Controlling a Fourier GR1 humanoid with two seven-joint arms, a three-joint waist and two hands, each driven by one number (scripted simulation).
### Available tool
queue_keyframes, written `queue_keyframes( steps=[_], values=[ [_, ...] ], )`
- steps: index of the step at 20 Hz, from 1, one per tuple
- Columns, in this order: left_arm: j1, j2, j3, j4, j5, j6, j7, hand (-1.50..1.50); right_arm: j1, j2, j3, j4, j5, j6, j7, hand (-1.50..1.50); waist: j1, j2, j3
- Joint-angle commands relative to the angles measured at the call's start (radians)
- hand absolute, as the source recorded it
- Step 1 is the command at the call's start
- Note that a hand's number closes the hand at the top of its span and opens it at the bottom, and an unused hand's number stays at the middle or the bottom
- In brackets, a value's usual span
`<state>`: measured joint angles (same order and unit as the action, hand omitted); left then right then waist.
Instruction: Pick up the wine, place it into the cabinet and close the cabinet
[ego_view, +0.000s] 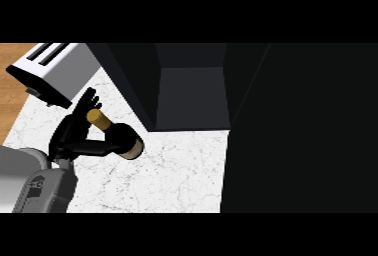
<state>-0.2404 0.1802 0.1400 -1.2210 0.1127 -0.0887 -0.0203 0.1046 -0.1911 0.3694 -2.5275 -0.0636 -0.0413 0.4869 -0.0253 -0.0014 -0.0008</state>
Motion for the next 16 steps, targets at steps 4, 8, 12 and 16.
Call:
queue_keyframes(
  steps=[4,8,12,16],
  values=[
    [-0.009,-0.027,-0.011,0.095,0.005,-0.042,-0.069,-1.5,0.076,-0.043,-0.04,-0.266,-0.073,0.009,0.094,-1.5,0.006,-0.002,0.001],
    [-0.063,-0.004,0.021,0.23,0.001,-0.061,-0.135,-1.5,0.068,-0.043,-0.024,-0.271,-0.084,0.007,0.105,-1.5,0.001,0.0,0.0],
    [-0.013,-0.013,0.002,0.276,-0.022,-0.09,-0.227,-1.5,0.062,-0.017,0.025,-0.272,-0.027,-0.025,0.119,-1.5,0.005,-0.002,-0.001],
    [-0.055,-0.055,0.0,0.365,-0.039,-0.06,-0.282,-1.5,0.0,-0.026,-0.058,-0.239,-0.1,-0.01,0.129,-1.5,0.007,0.002,-0.001]
  ],
)
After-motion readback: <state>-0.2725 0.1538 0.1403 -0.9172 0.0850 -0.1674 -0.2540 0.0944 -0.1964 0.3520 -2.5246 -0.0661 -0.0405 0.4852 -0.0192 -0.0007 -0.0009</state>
